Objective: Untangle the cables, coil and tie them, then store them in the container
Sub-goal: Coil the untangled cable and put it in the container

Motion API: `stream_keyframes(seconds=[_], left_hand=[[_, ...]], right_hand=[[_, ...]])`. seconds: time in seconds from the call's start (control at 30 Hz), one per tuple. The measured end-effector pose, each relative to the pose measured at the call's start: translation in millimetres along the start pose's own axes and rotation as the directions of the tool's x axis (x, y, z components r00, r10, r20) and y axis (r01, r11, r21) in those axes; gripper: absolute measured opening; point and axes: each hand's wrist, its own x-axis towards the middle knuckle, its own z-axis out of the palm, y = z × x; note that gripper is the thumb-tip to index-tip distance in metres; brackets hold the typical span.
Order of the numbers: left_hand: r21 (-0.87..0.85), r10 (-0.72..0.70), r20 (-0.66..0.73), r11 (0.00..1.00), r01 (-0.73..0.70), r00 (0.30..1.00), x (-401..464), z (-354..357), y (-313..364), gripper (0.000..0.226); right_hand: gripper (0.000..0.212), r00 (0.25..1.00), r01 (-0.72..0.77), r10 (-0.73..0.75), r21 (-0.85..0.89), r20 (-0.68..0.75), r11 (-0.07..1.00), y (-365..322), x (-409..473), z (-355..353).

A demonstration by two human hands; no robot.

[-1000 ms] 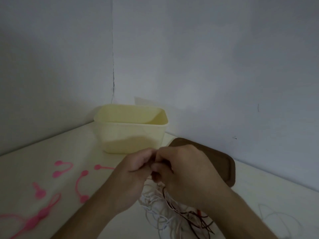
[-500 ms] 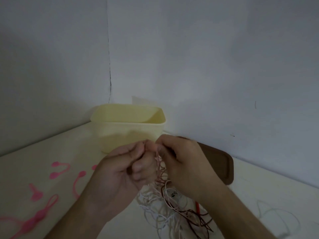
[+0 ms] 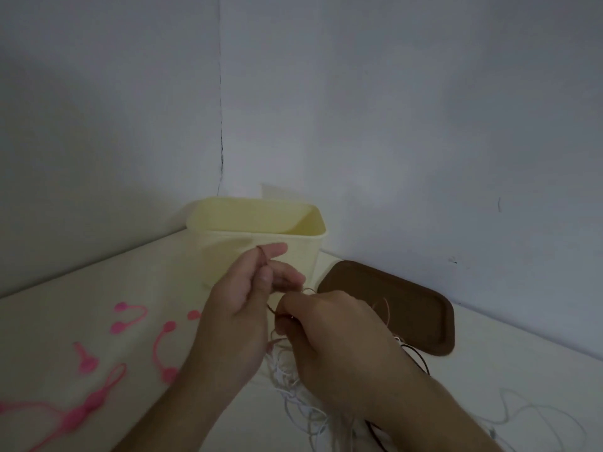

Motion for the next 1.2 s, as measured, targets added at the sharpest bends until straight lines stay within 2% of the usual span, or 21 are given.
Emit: stream_keyframes(seconds=[0.03, 0.07, 0.17, 0.27, 0.37, 0.43, 0.53, 0.6, 0.67, 0.8, 0.87, 0.9, 0.97, 1.0, 1.07, 1.1, 1.2], left_hand=[[0.086, -0.002, 0.036, 0.996, -0.001, 0.999, -3.3, 1.9, -1.3, 0.028], [0.102, -0.034, 0.072, 0.994, 0.027, 0.997, -5.8, 2.8, -1.1, 0.029], [-0.003, -0.115, 0.224, 0.993, 0.119, 0.968, -6.4, 1.2, 0.9, 0.030], [-0.093, -0.215, 0.304, 0.963, 0.253, 0.928, -4.7, 0.5, 6.7, 0.035], [-0.199, -0.289, 0.396, 0.900, 0.389, 0.872, -3.6, -1.7, 12.3, 0.044], [-0.290, -0.290, 0.486, 0.836, 0.465, 0.824, -2.8, -5.2, 15.6, 0.046], [-0.485, -0.232, 0.550, 0.694, 0.532, 0.803, -2.4, -8.0, 17.0, 0.037], [-0.602, -0.191, 0.512, 0.615, 0.509, 0.837, -1.5, -6.7, 18.6, 0.031], [-0.673, -0.225, 0.393, 0.590, 0.446, 0.892, 0.2, -3.2, 21.8, 0.031], [-0.711, -0.265, 0.122, 0.649, 0.270, 0.957, 3.9, -3.3, 23.0, 0.032], [-0.657, -0.199, 0.041, 0.733, 0.176, 0.979, 7.5, -4.6, 20.0, 0.032], [-0.581, -0.145, 0.002, 0.805, 0.119, 0.989, 8.4, -4.6, 17.4, 0.031], [-0.313, -0.027, -0.035, 0.950, 0.015, 0.999, 4.9, -1.3, 11.6, 0.029], [-0.158, 0.012, -0.012, 0.987, -0.013, 1.000, 1.2, 1.1, 9.3, 0.026], [0.070, 0.027, 0.081, 0.997, -0.033, 0.996, -6.4, 4.6, 4.5, 0.025], [0.125, 0.006, 0.128, 0.992, -0.022, 0.992, -8.5, 4.9, 2.4, 0.026], [0.095, -0.121, 0.241, 0.990, 0.100, 0.963, -8.4, 2.5, -1.9, 0.036]], right_hand=[[0.003, 0.999, 0.020, -0.020, 0.008, -0.040, 1.000, 0.7, -0.8, -1.8], [0.005, 0.996, 0.032, -0.032, 0.008, -0.083, 0.999, 2.5, -1.2, -3.1], [0.015, 0.980, 0.029, -0.025, 0.017, -0.196, 0.999, 16.1, 0.1, -6.9], [0.024, 0.948, 0.069, -0.039, 0.085, -0.316, 0.994, 29.3, 1.1, -10.2], [0.023, 0.915, 0.100, -0.051, 0.101, -0.400, 0.990, 31.1, 1.6, -11.4], [0.025, 0.893, 0.067, 0.008, 0.152, -0.449, 0.986, 33.0, 2.7, -9.8], [0.026, 0.920, 0.026, 0.093, 0.297, -0.381, 0.954, 35.0, 3.7, -3.6], [0.023, 0.953, -0.020, 0.105, 0.287, -0.284, 0.958, 31.5, 3.5, 3.6], [0.023, 0.973, -0.070, 0.121, 0.251, -0.195, 0.966, 25.6, 3.1, 11.2], [0.011, 0.991, -0.112, 0.125, 0.196, -0.056, 0.974, 17.7, 2.5, 14.2], [0.010, 0.996, -0.084, 0.087, 0.112, -0.018, 0.990, 13.2, 1.2, 11.8], [0.011, 0.998, -0.052, 0.054, 0.052, -0.020, 0.997, 10.2, 1.1, 10.9], [0.016, 0.998, 0.010, -0.012, -0.024, -0.059, 1.000, 4.7, 0.1, 8.4], [0.016, 0.994, 0.041, -0.045, -0.043, -0.097, 0.998, 3.1, -0.3, 7.0], [0.010, 0.981, 0.084, -0.101, -0.108, -0.167, 0.991, 5.2, -1.6, 1.1], [0.009, 0.972, 0.093, -0.120, -0.139, -0.202, 0.986, 8.2, -2.1, -2.2], [0.012, 0.950, 0.091, -0.129, -0.142, -0.284, 0.986, 21.7, -3.9, -11.1]])
